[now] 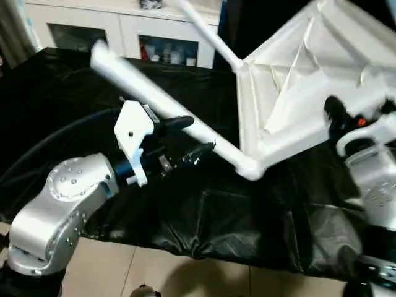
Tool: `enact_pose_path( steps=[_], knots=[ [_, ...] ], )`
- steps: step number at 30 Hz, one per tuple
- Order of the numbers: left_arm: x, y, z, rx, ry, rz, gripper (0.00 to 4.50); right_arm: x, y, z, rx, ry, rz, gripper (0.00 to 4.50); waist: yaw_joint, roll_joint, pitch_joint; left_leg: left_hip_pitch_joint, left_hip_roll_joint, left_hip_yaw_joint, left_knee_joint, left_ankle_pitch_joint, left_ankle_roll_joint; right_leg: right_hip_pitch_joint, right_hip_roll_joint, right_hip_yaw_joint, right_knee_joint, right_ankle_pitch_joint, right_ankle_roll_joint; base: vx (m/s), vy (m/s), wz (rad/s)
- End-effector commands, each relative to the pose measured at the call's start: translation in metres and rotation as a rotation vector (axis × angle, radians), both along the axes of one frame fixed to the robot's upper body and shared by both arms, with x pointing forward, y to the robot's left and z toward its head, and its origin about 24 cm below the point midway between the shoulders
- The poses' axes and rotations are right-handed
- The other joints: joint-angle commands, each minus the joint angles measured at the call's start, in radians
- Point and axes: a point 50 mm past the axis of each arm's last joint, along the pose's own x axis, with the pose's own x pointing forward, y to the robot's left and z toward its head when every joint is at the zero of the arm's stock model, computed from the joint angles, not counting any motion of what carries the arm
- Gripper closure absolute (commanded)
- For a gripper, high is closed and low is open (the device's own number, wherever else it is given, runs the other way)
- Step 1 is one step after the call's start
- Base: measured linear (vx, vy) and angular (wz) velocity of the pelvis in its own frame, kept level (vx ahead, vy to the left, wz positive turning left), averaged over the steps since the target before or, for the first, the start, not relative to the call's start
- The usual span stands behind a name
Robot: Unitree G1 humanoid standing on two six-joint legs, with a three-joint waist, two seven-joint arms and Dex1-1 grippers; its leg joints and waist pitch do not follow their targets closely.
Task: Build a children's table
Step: Flip table
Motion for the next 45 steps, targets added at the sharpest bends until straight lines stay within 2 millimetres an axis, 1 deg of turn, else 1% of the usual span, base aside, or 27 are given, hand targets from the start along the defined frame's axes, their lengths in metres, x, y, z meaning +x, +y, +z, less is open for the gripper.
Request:
enact_pose_path(
  steps=[1, 2, 4, 5, 10, 11, 13, 14, 15, 17, 19, 22, 23, 25, 27, 29, 31, 34, 35, 37, 38, 39, 40, 41, 42, 43, 45],
  knots=[
    [-0.002, 0.000, 0.006, 0.013, -0.014, -0.005, 1.14, -0.002, 0.000, 0.004, -0.156, 0.046, -0.009, 2.52, -0.003, -0.013, -0.064, 0.013, 0.001, -0.001, -0.066, -0.208, -0.052, 0.041, -0.016, 0.023, -0.071, -0.310, -0.032, 0.000, 0.000, 0.00],
    [-0.002, 0.000, 0.005, 0.016, -0.013, -0.003, 1.14, -0.002, 0.001, 0.005, -0.169, 0.045, -0.006, 2.52, -0.005, -0.018, -0.063, 0.012, 0.001, -0.001, -0.066, -0.214, -0.050, 0.042, -0.016, 0.023, -0.071, -0.325, -0.026, 0.000, 0.000, 0.00],
    [-0.002, 0.000, 0.004, 0.022, -0.017, 0.002, 1.14, -0.001, 0.002, 0.006, -0.179, 0.044, -0.001, 2.52, -0.008, -0.014, -0.063, 0.015, 0.002, -0.002, -0.065, -0.230, -0.054, 0.037, -0.017, 0.023, -0.075, -0.346, -0.018, 0.000, 0.000, 0.00],
    [-0.001, -0.001, 0.005, 0.028, -0.031, 0.011, 1.14, -0.001, 0.004, 0.007, -0.180, 0.044, 0.002, 2.52, -0.010, -0.021, -0.063, 0.014, 0.002, -0.002, -0.066, -0.234, -0.053, 0.036, -0.015, 0.023, -0.078, -0.351, -0.015, 0.000, 0.000, 0.00],
    [0.009, -0.005, 0.022, 0.042, -0.161, 0.058, 1.14, -0.001, 0.023, 0.014, -0.291, 0.081, 0.073, 2.52, -0.009, -0.026, -0.064, 0.019, 0.005, -0.007, -0.068, -0.266, -0.072, 0.033, -0.015, 0.021, -0.078, -0.360, 0.003, 0.000, 0.000, 0.00],
    [0.010, -0.008, 0.028, 0.064, -0.206, 0.060, 1.14, 0.000, 0.027, 0.016, -0.317, 0.090, 0.076, 2.52, -0.011, -0.036, -0.064, 0.016, 0.005, -0.008, -0.068, -0.267, -0.075, 0.035, -0.016, 0.021, -0.076, -0.364, 0.009, 0.000, 0.000, 0.00],
    [0.010, -0.010, 0.032, 0.080, -0.237, 0.062, 1.14, 0.001, 0.029, 0.017, -0.337, 0.095, 0.075, 2.52, -0.011, -0.034, -0.065, 0.018, 0.005, -0.008, -0.067, -0.272, -0.080, 0.032, -0.018, 0.022, -0.077, -0.366, 0.010, 0.000, 0.000, 0.00],
    [0.015, -0.012, 0.037, 0.117, -0.295, 0.094, 1.14, 0.003, 0.035, 0.019, -0.369, 0.098, 0.064, 2.53, -0.014, -0.046, -0.066, 0.018, 0.006, -0.007, -0.066, -0.274, -0.083, 0.032, -0.016, 0.021, -0.078, -0.368, 0.015, 0.000, 0.000, 0.00],
    [0.017, -0.015, 0.041, 0.124, -0.327, 0.103, 1.14, 0.004, 0.039, 0.018, -0.394, 0.106, 0.058, 2.54, -0.013, -0.041, -0.066, 0.020, 0.006, -0.009, -0.066, -0.284, -0.089, 0.028, -0.016, 0.021, -0.078, -0.385, 0.023, 0.000, 0.000, 0.00],
    [0.021, -0.023, 0.056, 0.125, -0.447, 0.116, 1.14, 0.008, 0.052, 0.012, -0.453, 0.132, 0.054, 2.54, -0.018, -0.044, -0.064, 0.019, 0.006, -0.013, -0.067, -0.305, -0.105, 0.025, -0.018, 0.020, -0.082, -0.408, 0.027, 0.000, 0.000, 0.00],
    [0.023, -0.028, 0.066, 0.108, -0.532, 0.113, 1.14, 0.009, 0.062, 0.007, -0.485, 0.147, 0.062, 2.54, -0.020, -0.052, -0.065, 0.015, 0.006, -0.016, -0.067, -0.310, -0.113, 0.029, -0.020, 0.019, -0.082, -0.411, 0.030, 0.000, 0.000, 0.00],
    [0.024, -0.030, 0.076, 0.099, -0.612, 0.116, 1.14, 0.009, 0.071, 0.002, -0.498, 0.153, 0.092, 2.54, -0.021, -0.054, -0.066, 0.018, 0.005, -0.020, -0.067, -0.337, -0.116, 0.028, -0.020, 0.019, -0.081, -0.397, 0.027, 0.000, 0.000, 0.00],
    [0.025, -0.031, 0.080, 0.111, -0.667, 0.126, 1.14, 0.010, 0.074, 0.000, -0.501, 0.156, 0.110, 2.54, -0.021, -0.053, -0.066, 0.017, 0.005, -0.021, -0.068, -0.337, -0.115, 0.029, -0.020, 0.019, -0.080, -0.392, 0.027, 0.000, 0.000, 0.00],
    [0.026, -0.030, 0.089, 0.118, -0.756, 0.150, 1.14, 0.011, 0.079, -0.004, -0.510, 0.165, 0.125, 1.85, -0.020, -0.050, -0.068, 0.018, 0.005, -0.022, -0.068, -0.341, -0.116, 0.029, -0.020, 0.019, -0.077, -0.379, 0.022, 0.000, 0.000, 0.00],
    [0.026, -0.030, 0.091, 0.118, -0.769, 0.158, 1.14, 0.011, 0.079, -0.005, -0.513, 0.167, 0.123, 1.83, -0.021, -0.051, -0.068, 0.017, 0.005, -0.022, -0.068, -0.343, -0.118, 0.029, -0.020, 0.019, -0.077, -0.374, 0.019, 0.000, 0.000, 0.00],
    [0.029, -0.026, 0.106, 0.139, -0.910, 0.253, 1.14, 0.014, 0.081, -0.014, -0.532, 0.183, 0.103, 1.63, -0.024, -0.048, -0.069, 0.013, 0.005, -0.027, -0.069, -0.344, -0.120, 0.031, -0.020, 0.019, -0.077, -0.349, 0.006, 0.000, 0.000, 0.00],
    [0.033, -0.022, 0.115, 0.182, -1.019, 0.321, 1.14, 0.014, 0.082, -0.023, -0.544, 0.192, 0.085, 1.63, -0.027, -0.048, -0.070, 0.012, 0.004, -0.028, -0.067, -0.336, -0.120, 0.036, -0.021, 0.019, -0.073, -0.333, 0.000, 0.000, 0.000, 0.00],
    [0.044, -0.014, 0.114, 0.294, -1.080, 0.390, 1.14, 0.012, 0.082, -0.036, -0.542, 0.207, 0.096, 1.63, -0.029, -0.046, -0.071, 0.011, 0.005, -0.027, -0.066, -0.311, -0.116, 0.038, -0.021, 0.020, -0.069, -0.295, -0.016, 0.000, 0.000, 0.00],
    [0.051, -0.009, 0.111, 0.355, -1.094, 0.422, 1.14, 0.011, 0.081, -0.044, -0.539, 0.223, 0.098, 1.63, -0.028, -0.030, -0.070, 0.014, 0.005, -0.029, -0.068, -0.314, -0.119, 0.035, -0.021, 0.021, -0.066, -0.280, -0.023, 0.000, 0.000, 0.00],
    [0.055, -0.006, 0.112, 0.379, -1.109, 0.443, 1.14, 0.012, 0.081, -0.048, -0.533, 0.225, 0.100, 1.63, -0.029, -0.032, -0.071, 0.016, 0.005, -0.029, -0.067, -0.322, -0.119, 0.036, -0.022, 0.020, -0.065, -0.271, -0.036, 0.000, 0.000, 0.00],
    [0.058, -0.002, 0.114, 0.398, -1.124, 0.470, 1.14, 0.012, 0.082, -0.050, -0.517, 0.210, 0.108, 1.63, -0.030, -0.030, -0.071, 0.016, 0.008, -0.030, -0.069, -0.316, -0.122, 0.038, -0.022, 0.021, -0.060, -0.238, -0.056, 0.000, 0.000, 0.00],
    [0.061, -0.001, 0.115, 0.407, -1.126, 0.481, 1.14, 0.013, 0.083, -0.051, -0.510, 0.199, 0.115, 1.63, -0.027, -0.015, -0.070, 0.019, 0.006, -0.030, -0.069, -0.325, -0.123, 0.034, -0.021, 0.021, -0.059, -0.232, -0.063, 0.000, 0.000, 0.00],
    [0.064, 0.001, 0.115, 0.425, -1.135, 0.496, 1.14, 0.014, 0.083, -0.052, -0.506, 0.195, 0.120, 1.63, -0.029, -0.022, -0.069, 0.019, 0.006, -0.029, -0.068, -0.341, -0.119, 0.035, -0.021, 0.022, -0.060, -0.234, -0.076, 0.000, 0.000, 0.00],
    [0.070, 0.003, 0.114, 0.467, -1.133, 0.514, 1.14, 0.016, 0.083, -0.054, -0.507, 0.186, 0.117, 1.63, -0.025, -0.017, -0.068, 0.021, 0.006, -0.030, -0.069, -0.351, -0.117, 0.035, -0.021, 0.021, -0.062, -0.244, -0.083, 0.000, 0.000, 0.00],
    [0.071, 0.004, 0.113, 0.475, -1.133, 0.516, 1.14, 0.017, 0.083, -0.054, -0.508, 0.185, 0.116, 1.63, -0.023, -0.019, -0.068, 0.022, 0.006, -0.030, -0.068, -0.356, -0.113, 0.035, -0.023, 0.021, -0.062, -0.251, -0.088, 0.000, 0.000, 0.00],
    [0.076, 0.007, 0.110, 0.519, -1.138, 0.525, 1.14, 0.019, 0.083, -0.055, -0.509, 0.183, 0.114, 1.63, -0.021, -0.013, -0.068, 0.020, 0.006, -0.031, -0.070, -0.352, -0.114, 0.038, -0.024, 0.022, -0.060, -0.246, -0.092, 0.000, 0.000, 0.00],
    [0.081, 0.009, 0.105, 0.557, -1.143, 0.511, 1.14, 0.021, 0.082, -0.056, -0.508, 0.176, 0.109, 1.63, -0.016, -0.011, -0.067, 0.019, 0.006, -0.030, -0.070, -0.343, -0.112, 0.040, -0.024, 0.023, -0.059, -0.240, -0.099, 0.000, 0.000, 0.00]
  ],
)
